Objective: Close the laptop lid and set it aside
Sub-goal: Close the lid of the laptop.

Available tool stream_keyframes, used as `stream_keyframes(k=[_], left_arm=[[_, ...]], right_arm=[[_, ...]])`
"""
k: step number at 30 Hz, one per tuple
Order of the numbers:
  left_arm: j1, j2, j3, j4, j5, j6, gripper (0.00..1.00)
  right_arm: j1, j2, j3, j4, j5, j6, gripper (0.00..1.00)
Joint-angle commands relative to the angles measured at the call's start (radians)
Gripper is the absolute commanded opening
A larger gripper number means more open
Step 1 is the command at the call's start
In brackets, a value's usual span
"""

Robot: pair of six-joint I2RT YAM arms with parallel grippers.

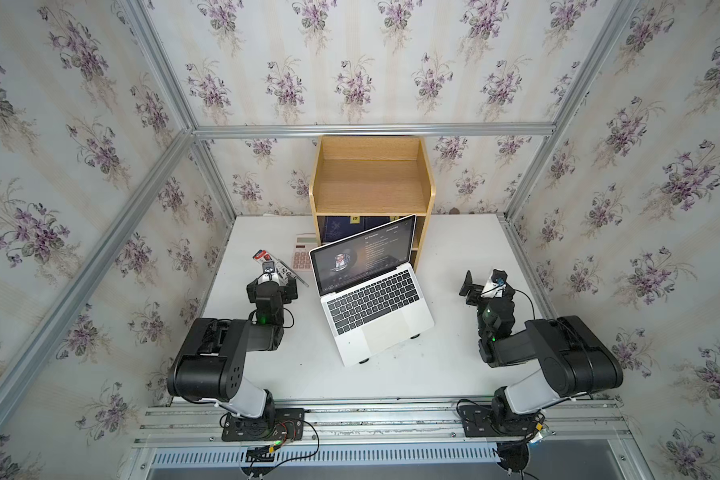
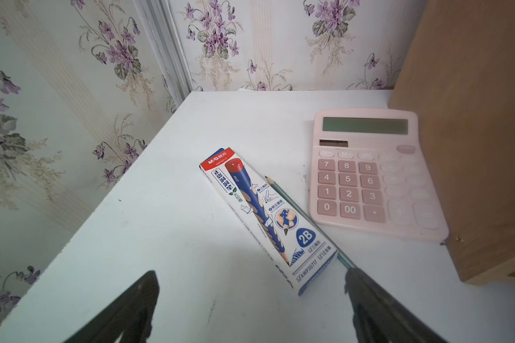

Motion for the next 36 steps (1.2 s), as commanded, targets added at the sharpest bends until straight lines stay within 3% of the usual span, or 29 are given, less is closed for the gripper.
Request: stream_keyframes(k=[1, 13, 16, 20, 22, 25, 27, 30, 31, 33, 36], left_arm=[[0.001, 0.002, 0.004, 0.027, -0.007, 0.002, 1.0], [0.002, 0.002, 0.004, 0.028, -0.007, 0.002, 1.0], [0.002, 0.002, 0.003, 0.028, -0.007, 0.002, 1.0], [-0.004, -0.044, -0.031, 0.053, -0.028, -0.008, 1.0], [-0.014, -0.098, -0.098, 0.152, -0.015, 0.03, 1.0], [-0.067, -0.316, -0.139, 0.059, -0.172, 0.02, 1.0], [-0.067, -0.517, -0.097, -0.235, -0.27, -0.174, 1.0], [-0.057, -0.787, 0.058, -0.909, -0.35, -0.622, 1.0], [-0.051, -0.853, 0.082, -1.029, -0.326, -0.715, 1.0], [-0.036, -0.962, 0.065, -1.056, -0.164, -0.673, 1.0], [-0.032, -1.082, 0.012, -1.013, 0.035, -0.649, 1.0]], right_arm=[[0.0, -0.001, 0.001, 0.016, -0.003, 0.003, 1.0], [-0.001, -0.002, 0.0, 0.018, 0.001, 0.003, 1.0], [0.0, -0.015, -0.05, 0.107, -0.049, -0.019, 1.0], [0.049, -0.187, -0.179, 0.165, -0.057, -0.072, 1.0], [0.069, -0.376, -0.172, -0.079, -0.055, 0.005, 1.0], [0.07, -0.664, -0.017, -0.731, -0.11, 0.091, 1.0], [0.068, -0.77, 0.086, -1.016, -0.029, 0.194, 1.0], [0.066, -0.853, 0.208, -1.294, -0.031, 0.295, 1.0], [0.066, -0.87, 0.246, -1.369, -0.014, 0.375, 1.0], [0.065, -0.894, 0.301, -1.477, -0.003, 0.572, 1.0], [0.064, -0.909, 0.381, -1.527, -0.14, 0.611, 1.0]])
